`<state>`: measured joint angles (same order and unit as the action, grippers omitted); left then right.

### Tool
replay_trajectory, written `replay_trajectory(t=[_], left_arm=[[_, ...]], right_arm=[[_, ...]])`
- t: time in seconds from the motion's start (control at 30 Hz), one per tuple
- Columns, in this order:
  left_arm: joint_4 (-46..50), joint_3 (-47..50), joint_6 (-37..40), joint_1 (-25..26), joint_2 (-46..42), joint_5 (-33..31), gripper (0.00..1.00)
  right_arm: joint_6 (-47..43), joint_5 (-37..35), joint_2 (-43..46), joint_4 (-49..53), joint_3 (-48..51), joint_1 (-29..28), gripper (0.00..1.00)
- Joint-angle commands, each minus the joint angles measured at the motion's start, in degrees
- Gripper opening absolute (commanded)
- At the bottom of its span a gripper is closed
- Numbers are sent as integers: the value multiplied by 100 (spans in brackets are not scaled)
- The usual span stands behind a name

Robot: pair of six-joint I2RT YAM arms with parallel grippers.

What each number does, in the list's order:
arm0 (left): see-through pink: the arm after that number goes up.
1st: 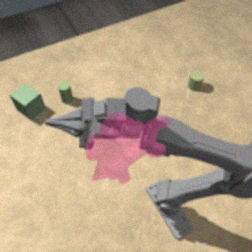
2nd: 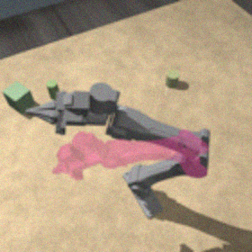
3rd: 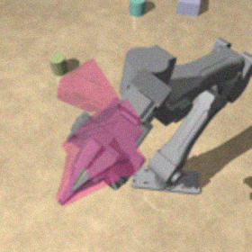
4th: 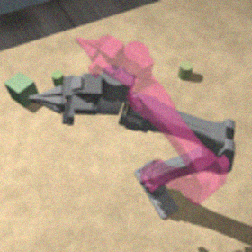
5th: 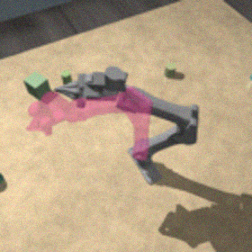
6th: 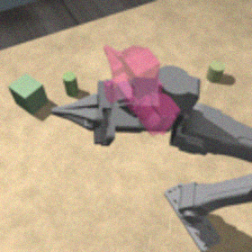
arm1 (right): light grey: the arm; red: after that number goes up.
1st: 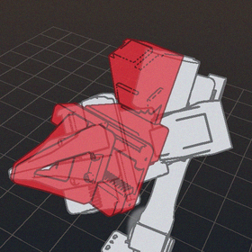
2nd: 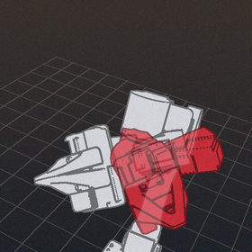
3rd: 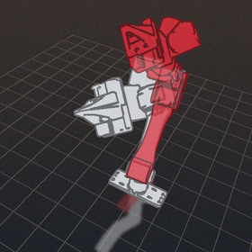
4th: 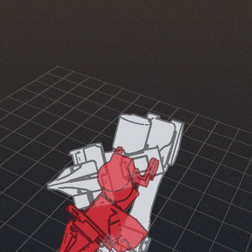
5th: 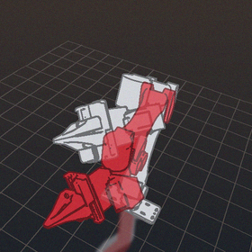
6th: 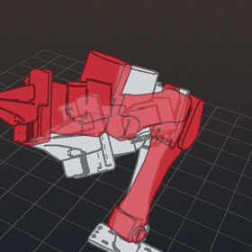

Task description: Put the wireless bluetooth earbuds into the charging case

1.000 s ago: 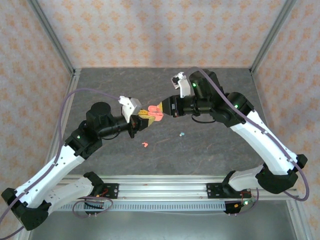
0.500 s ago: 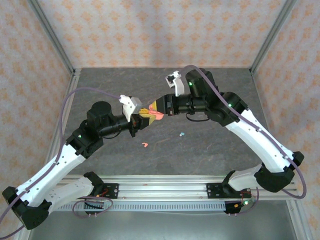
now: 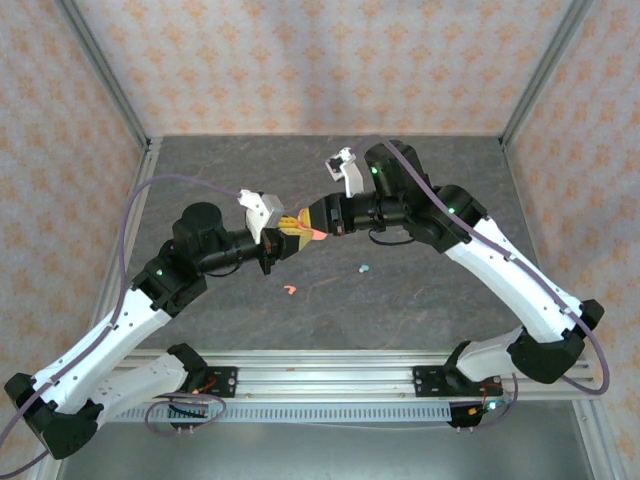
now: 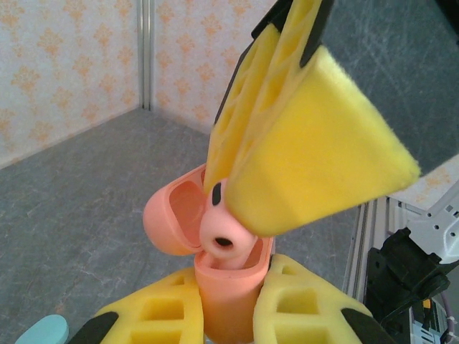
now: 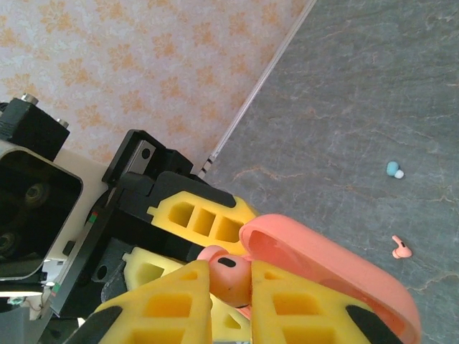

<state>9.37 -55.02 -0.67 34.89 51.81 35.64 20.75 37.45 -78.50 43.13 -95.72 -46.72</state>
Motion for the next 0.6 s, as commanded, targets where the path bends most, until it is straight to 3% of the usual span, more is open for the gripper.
replay_trajectory(t=[0.0,0.17,0.57], left_arm=[[-142,-81,-61,17,-74,120,0],[-128,-84,-54,17,-109,101,0],[-40,-72,-22,17,-127,23,0]], right_arm=[[-110,242,-53,-185,57,-22,17],[-169,287,-140,-79,78,-30,18],[-123,84,-201,148,-67,-30,37]])
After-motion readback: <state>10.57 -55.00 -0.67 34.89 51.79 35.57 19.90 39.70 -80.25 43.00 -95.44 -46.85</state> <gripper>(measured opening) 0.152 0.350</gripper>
